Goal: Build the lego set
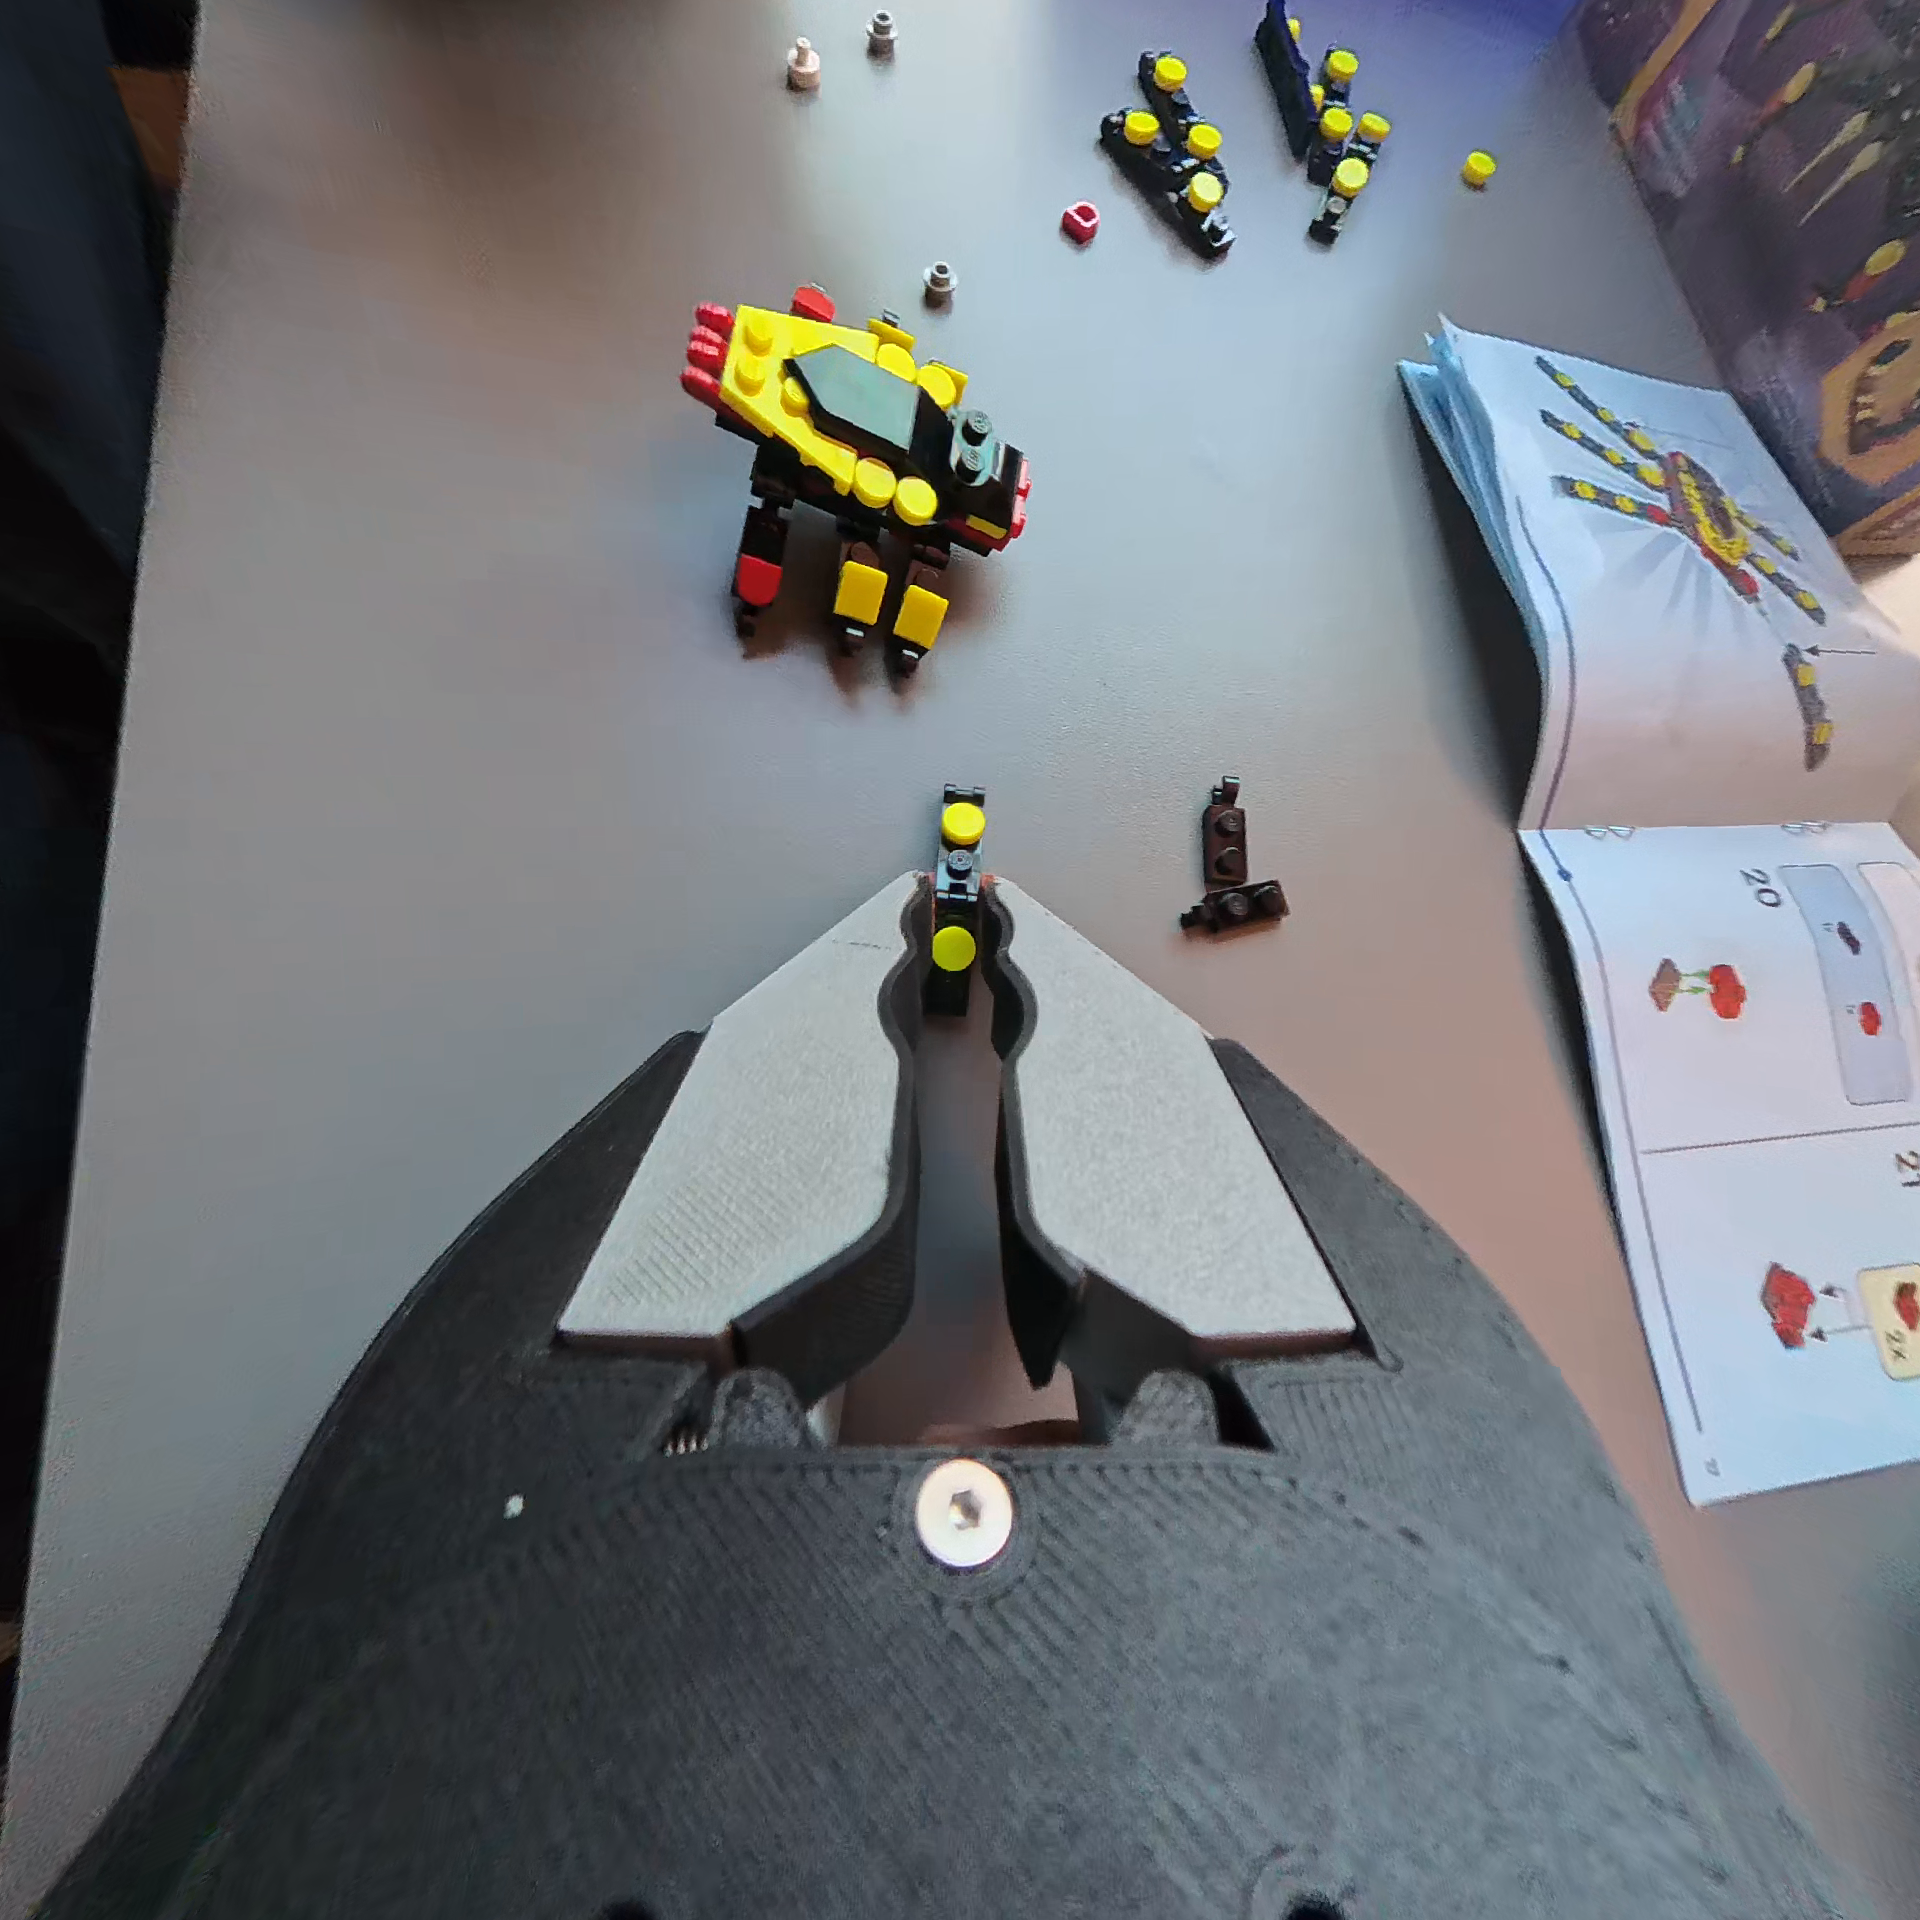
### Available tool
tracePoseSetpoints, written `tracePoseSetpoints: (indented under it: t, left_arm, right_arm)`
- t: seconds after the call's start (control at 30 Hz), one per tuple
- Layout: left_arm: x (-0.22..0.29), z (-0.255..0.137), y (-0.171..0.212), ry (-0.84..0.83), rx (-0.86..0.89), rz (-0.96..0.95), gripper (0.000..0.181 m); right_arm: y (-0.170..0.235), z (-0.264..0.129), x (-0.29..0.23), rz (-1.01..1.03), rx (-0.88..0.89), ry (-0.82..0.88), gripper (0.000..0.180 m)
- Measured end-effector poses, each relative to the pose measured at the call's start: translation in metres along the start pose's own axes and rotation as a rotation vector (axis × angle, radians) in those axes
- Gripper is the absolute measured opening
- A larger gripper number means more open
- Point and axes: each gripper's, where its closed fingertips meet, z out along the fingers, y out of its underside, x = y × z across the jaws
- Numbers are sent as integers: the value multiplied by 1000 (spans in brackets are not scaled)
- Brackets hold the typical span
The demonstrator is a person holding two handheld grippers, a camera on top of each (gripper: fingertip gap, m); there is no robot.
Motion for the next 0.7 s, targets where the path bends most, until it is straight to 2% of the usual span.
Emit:
tracePoseSetpoints:
  t: [0.13,0.27,0.4,0.6,0.7]
  left_arm:
    - [7,3,3,-21,-29,85,38]
    - [8,6,4,0,-38,65,45]
    - [14,8,-4,2,-5,88,43]
    - [75,31,-18,104,-84,325,39]
    - [87,47,-21,82,-178,519,40]
  right_arm:
    - [3,-2,7,14,-9,51,5]
    - [4,-2,8,31,-10,43,5]
    - [4,-2,8,57,-8,19,5]
    - [5,-3,8,57,-11,42,5]
    - [5,-3,8,38,-12,60,5]
